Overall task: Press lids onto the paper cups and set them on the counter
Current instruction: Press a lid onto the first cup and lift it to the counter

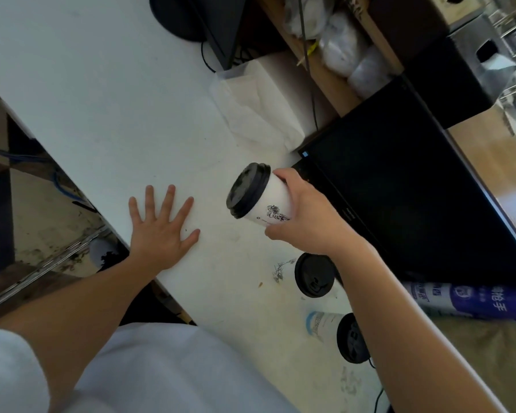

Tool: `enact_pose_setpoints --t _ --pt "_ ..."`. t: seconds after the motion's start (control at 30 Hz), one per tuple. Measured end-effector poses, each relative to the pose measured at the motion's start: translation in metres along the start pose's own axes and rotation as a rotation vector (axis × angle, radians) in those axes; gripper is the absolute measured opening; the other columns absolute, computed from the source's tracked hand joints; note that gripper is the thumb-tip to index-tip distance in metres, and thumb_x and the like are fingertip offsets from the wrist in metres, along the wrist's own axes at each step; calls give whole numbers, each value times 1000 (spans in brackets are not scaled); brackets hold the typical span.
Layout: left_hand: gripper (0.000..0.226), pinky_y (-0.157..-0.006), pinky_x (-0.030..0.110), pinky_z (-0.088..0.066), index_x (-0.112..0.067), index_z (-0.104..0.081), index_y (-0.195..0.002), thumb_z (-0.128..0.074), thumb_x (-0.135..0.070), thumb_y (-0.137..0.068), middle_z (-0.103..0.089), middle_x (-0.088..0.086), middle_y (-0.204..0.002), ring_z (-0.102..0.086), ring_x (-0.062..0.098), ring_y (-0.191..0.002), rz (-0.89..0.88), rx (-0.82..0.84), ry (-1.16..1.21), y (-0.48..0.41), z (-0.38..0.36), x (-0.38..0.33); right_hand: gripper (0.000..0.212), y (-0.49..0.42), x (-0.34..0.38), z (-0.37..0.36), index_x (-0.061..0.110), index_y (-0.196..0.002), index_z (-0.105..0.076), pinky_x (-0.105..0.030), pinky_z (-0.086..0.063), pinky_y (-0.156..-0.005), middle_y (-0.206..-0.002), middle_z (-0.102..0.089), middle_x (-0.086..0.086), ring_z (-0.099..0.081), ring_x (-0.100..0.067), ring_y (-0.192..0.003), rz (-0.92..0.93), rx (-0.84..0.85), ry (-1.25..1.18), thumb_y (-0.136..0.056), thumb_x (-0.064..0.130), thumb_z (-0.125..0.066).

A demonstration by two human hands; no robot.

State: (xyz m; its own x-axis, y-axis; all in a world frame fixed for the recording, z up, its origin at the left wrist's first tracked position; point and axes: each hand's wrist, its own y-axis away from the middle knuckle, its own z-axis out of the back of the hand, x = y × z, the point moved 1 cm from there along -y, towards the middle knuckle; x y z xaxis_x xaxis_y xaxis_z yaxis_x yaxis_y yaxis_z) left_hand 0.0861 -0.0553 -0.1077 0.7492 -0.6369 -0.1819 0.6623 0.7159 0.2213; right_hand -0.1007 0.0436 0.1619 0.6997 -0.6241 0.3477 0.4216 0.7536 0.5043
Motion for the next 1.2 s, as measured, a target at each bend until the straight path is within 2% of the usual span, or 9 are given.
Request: enact_pose_setpoints --t 0.1,0.27,0.43,0.53,0.7,0.8,0.93,1.07,1.2 --pt "81 -113 64 19 -40 1 -158 -4 -79 -88 13 3 -168 29 38 -147 5 12 -5 0 -1 0 86 5 -10 -23 34 -140 -35 -25 -57 -75 -118 -59 3 -61 -14 -102 20 -42 -306 -73 14 -83" --pt "81 -111 65 21 -40 7 -157 -4 -79 -87 19 4 -167 28 41 -148 -7 58 -24 -2 2 1 83 0 -19 -83 31 -138 -37 -9 -48 -90 -123 -59 15 -58 -1 -114 21 -156 -605 -75 4 -84" --pt "82 -108 64 26 -40 16 -155 -4 -79 -87 30 4 -163 33 41 -145 -21 148 -21 -5 8 1 83 -9 -24 -132 35 -133 -40 -39 -54 -102 -123 -65 15 -62 -9 -119 -46 -272 -806 -70 9 -88" --pt "84 -110 66 21 -39 21 -154 -8 -80 -87 36 4 -160 36 42 -144 -22 239 -22 -5 15 0 81 -11 -23 -137 34 -131 -40 -37 -55 -99 -120 -66 15 -64 -9 -116 -44 -305 -848 -70 10 -88" --pt "98 -118 62 6 -38 -1 -158 -60 -66 -84 24 1 -166 25 37 -150 24 472 202 -13 55 -8 80 -10 -28 -133 39 -126 -41 -22 -51 -93 -117 -64 19 -63 -2 -112 -40 -342 -893 -71 7 -89" --pt "101 -121 37 -16 -33 -15 -158 -80 -36 -80 -3 -4 -168 -6 17 -154 -84 563 599 -10 99 -25 81 -9 -34 -132 48 -118 -40 -20 -52 -89 -108 -65 25 -64 7 -101 -68 -403 -930 -70 4 -89" --pt "87 -85 -7 -32 -50 -27 -129 -83 -8 -78 -40 -28 -130 -44 -28 -105 -333 476 901 13 144 -70 87 -7 -36 -125 30 -136 -38 -28 -56 -92 -110 -65 19 -67 0 -100 -88 -460 -988 -70 5 -90" --pt "73 -78 15 -47 -33 -47 -130 -88 -21 -71 -56 -11 -125 -58 3 -107 -223 215 966 17 146 -97 93 1 -36 -113 24 -143 -33 -29 -59 -92 -118 -64 12 -66 -5 -109 -85 -520 -1026 -71 9 -90" --pt "67 -76 18 -48 -27 -50 -128 -86 -19 -73 -51 -6 -124 -54 6 -101 -259 93 896 12 151 -112 86 14 -44 -98 30 -138 -34 -25 -57 -93 -119 -60 22 -61 7 -109 -41 -517 -1066 -74 11 -89"
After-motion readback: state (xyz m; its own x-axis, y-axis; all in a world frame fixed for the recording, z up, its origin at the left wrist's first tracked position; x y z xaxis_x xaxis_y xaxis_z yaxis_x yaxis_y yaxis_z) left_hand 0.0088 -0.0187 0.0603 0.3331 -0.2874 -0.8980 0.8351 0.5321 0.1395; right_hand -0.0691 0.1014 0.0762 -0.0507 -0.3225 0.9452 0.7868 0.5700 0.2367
